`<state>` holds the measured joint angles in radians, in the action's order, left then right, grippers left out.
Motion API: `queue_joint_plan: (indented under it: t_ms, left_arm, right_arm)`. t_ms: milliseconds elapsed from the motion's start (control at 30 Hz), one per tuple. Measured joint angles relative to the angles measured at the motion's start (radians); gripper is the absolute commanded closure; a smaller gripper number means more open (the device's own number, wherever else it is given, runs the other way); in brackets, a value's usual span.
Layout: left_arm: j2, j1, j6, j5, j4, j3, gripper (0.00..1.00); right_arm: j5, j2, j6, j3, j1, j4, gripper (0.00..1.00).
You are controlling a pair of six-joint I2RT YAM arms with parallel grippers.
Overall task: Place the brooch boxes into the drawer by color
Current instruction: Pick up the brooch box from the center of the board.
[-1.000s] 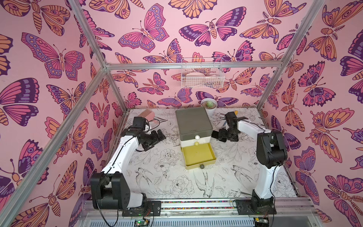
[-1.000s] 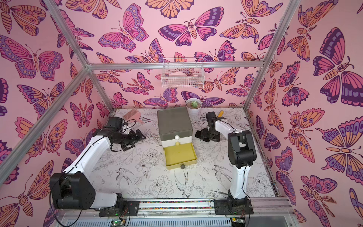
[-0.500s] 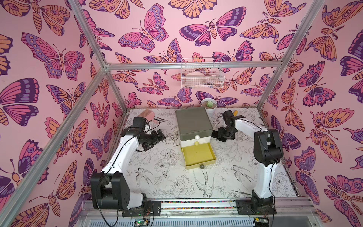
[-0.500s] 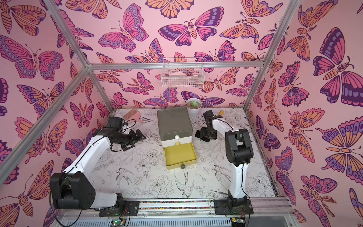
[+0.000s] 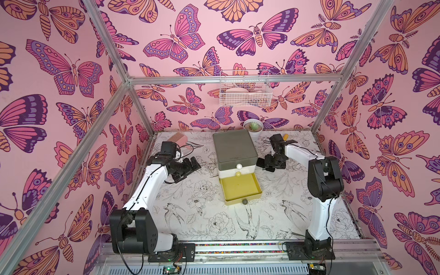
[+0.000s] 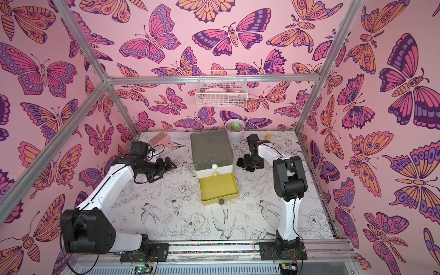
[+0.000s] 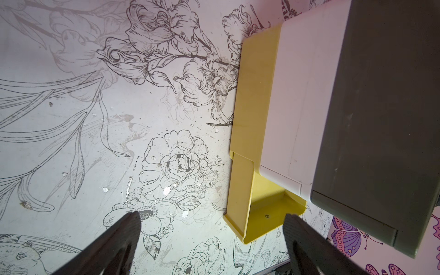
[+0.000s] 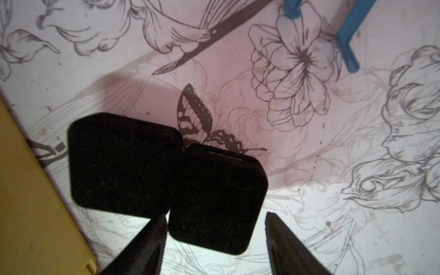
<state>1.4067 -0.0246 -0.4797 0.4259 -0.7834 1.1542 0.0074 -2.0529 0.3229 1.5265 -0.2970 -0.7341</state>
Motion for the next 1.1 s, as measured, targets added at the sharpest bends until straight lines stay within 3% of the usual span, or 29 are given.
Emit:
queue_joint_plan:
  t_ms: [433, 700, 1100]
  left_arm:
    - [0.000, 0.000, 0.001, 0.000, 0.000, 0.000, 0.00]
    - [0.000, 0.002, 0.002, 0.000, -0.003, 0.000, 0.00]
    - [0.000, 0.007, 0.005, 0.000, -0.003, 0.000, 0.00]
  right_arm:
    - [0.019, 0.012, -0.036, -0.079, 0.028, -0.015, 0.27]
    - [0.012, -0.010, -0.087, 0.028, 0.028, -0.030, 0.20]
    - [-0.056, -0.059, -0.150, 0.085, 0.034, -0.045, 0.28]
